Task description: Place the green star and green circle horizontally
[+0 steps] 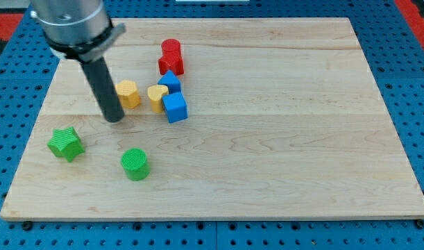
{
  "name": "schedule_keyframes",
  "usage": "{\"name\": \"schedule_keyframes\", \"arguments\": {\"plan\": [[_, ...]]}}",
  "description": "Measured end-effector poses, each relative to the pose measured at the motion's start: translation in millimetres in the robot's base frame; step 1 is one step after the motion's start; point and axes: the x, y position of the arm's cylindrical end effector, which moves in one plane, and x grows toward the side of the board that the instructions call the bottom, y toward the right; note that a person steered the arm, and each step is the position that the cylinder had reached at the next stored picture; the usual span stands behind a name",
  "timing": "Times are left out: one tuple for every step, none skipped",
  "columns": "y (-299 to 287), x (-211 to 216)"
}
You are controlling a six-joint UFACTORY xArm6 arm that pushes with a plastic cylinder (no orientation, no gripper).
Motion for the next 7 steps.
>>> {"name": "schedule_keyframes", "arguments": {"plan": [[67, 11], [77, 67], [41, 99], [-2, 96], [-13, 85], [-10, 84], [-17, 46]]}}
